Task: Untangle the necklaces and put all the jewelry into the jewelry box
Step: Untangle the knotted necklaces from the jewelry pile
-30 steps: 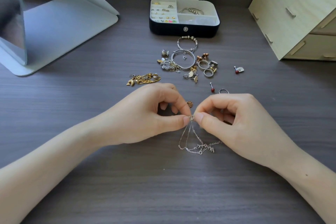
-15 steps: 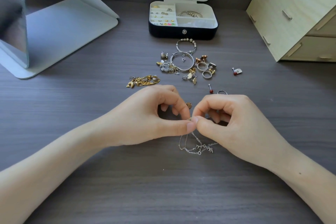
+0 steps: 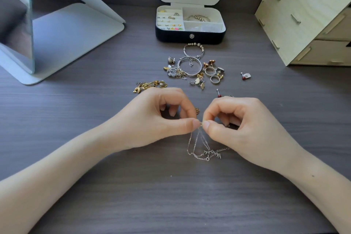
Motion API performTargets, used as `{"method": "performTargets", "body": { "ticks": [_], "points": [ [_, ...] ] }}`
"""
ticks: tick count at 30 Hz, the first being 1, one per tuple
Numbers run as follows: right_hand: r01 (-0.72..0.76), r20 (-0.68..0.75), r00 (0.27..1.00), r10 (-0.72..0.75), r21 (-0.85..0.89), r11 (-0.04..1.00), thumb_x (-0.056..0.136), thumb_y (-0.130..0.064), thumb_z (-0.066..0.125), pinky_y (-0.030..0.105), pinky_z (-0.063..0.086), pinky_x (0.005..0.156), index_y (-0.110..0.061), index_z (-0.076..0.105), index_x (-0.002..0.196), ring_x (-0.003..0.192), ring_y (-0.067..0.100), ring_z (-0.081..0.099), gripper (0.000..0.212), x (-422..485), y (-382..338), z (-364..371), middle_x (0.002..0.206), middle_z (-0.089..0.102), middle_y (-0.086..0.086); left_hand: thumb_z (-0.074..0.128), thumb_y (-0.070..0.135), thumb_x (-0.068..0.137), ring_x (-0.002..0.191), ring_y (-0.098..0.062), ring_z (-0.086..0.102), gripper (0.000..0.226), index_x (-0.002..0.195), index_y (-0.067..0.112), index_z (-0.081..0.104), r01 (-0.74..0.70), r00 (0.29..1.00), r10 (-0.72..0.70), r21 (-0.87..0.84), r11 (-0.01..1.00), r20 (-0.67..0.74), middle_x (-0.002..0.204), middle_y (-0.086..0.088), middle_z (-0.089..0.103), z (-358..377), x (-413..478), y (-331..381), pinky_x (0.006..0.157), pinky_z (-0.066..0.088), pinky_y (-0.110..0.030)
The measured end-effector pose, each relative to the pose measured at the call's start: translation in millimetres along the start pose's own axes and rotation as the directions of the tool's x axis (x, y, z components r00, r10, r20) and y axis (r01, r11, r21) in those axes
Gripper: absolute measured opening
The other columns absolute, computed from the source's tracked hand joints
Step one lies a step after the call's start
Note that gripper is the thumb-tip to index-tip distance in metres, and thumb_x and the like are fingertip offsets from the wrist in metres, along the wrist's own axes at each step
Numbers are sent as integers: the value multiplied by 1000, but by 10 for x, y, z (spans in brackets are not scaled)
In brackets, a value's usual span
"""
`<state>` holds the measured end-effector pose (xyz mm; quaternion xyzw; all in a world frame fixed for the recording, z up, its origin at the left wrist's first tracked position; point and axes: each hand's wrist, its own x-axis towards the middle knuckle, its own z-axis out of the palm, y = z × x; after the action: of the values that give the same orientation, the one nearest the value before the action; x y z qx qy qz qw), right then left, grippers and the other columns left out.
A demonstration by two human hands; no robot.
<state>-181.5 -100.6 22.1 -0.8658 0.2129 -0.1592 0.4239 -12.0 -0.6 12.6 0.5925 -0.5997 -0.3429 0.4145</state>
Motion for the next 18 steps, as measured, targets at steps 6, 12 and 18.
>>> {"method": "performTargets", "body": {
  "ticks": [6,12,18],
  "points": [
    [-41,-23,999,42,38,998,69,-33,60,18,31,53,-25,59,61,54,10,35,12,2,-25,0,59,45,8,64,46,65,61,-8,42,15,66,31,64,133,988,-140,-99,986,-70,63,6,49,57,8,30,59,34,-18],
    [-80,-33,996,81,25,996,69,-29,59,23,32,52,-23,60,64,53,11,35,8,3,-39,6,59,45,12,58,48,66,63,-8,42,19,70,31,63,142,986,-154,-161,977,-69,71,-4,53,93,6,60,60,34,-22],
    [-114,-77,991,110,-43,993,66,-34,56,22,32,52,-25,60,60,52,8,36,10,7,-31,28,55,43,8,59,38,70,76,-38,51,8,71,30,61,35,988,-62,-190,981,-139,81,-7,65,147,2,80,67,40,-44]
  ]
}}
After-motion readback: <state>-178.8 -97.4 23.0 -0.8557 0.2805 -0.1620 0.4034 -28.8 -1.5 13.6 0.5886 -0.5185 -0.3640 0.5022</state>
